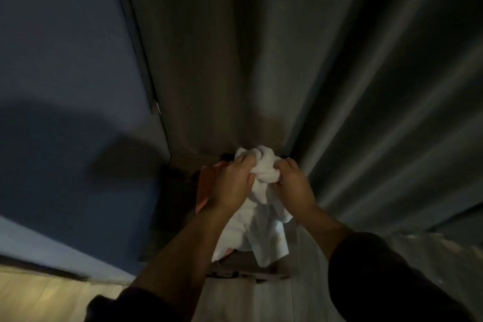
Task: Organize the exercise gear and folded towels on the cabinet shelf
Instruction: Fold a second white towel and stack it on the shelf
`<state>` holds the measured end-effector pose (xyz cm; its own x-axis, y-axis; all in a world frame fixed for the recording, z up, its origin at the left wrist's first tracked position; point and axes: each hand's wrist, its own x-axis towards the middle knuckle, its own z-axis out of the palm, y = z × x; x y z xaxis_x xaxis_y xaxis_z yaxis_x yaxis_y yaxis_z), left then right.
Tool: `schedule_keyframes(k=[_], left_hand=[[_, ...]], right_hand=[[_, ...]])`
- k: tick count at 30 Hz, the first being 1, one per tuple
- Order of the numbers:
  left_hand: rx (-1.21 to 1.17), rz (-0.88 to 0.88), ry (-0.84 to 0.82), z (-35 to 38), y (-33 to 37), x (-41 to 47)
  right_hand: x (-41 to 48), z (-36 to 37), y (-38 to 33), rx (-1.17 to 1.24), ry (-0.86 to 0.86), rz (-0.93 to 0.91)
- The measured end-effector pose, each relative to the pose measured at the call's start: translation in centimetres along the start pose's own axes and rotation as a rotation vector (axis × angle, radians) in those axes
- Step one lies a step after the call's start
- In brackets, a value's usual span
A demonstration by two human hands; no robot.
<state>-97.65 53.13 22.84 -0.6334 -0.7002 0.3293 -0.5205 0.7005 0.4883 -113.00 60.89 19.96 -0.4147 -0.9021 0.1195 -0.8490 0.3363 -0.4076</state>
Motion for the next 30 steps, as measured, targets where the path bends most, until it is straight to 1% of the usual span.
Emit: schedule_keyframes(k=[2,4,7,9,12,15,17,21,24,27,30], left_hand=[[-0.110,-0.047,-0.011,-2.5,0.8,1.3],[-0.178,-0.037,0.003,-5.2,1.5,2.3],[-0.217,-0.021,0.025,-9.0,2.7,2.8],[-0.205,-0.033,0.073,-11.1,3.5,2.9],[-0.193,-0.080,0.155,-13.8,5.2,2.4],[-0.190,-0.145,0.248,-15.6,6.7,1.3],[-0.175,-0.169,0.349,-16.5,7.9,0.1],[-0.121,-0.193,0.530,-18.7,10.3,-2.5],[-0.078,-0.225,0.601,-20.3,11.6,-5.1],[-0.056,-0.256,0.646,-22.4,12.7,-7.5],[-0.007,-0.235,0.723,-25.1,14.2,-9.1]], right_hand=[[1.0,-2.6,-1.2,-0.003,0.063,-0.067],[1.5,-5.2,-2.7,0.101,0.124,-0.104],[1.7,-8.6,-4.4,0.154,0.239,-0.187],[2.0,-10.8,-5.5,0.190,0.265,-0.215],[2.2,-13.7,-6.7,0.290,0.223,-0.276],[2.2,-16.3,-7.9,0.341,0.191,-0.402],[1.8,-17.7,-8.8,0.351,0.163,-0.483],[0.3,-19.9,-11.0,0.416,0.134,-0.582],[-1.1,-21.1,-13.2,0.491,0.107,-0.634],[-2.1,-22.0,-15.7,0.511,0.048,-0.676],[-2.9,-23.6,-18.2,0.561,0.072,-0.745]])
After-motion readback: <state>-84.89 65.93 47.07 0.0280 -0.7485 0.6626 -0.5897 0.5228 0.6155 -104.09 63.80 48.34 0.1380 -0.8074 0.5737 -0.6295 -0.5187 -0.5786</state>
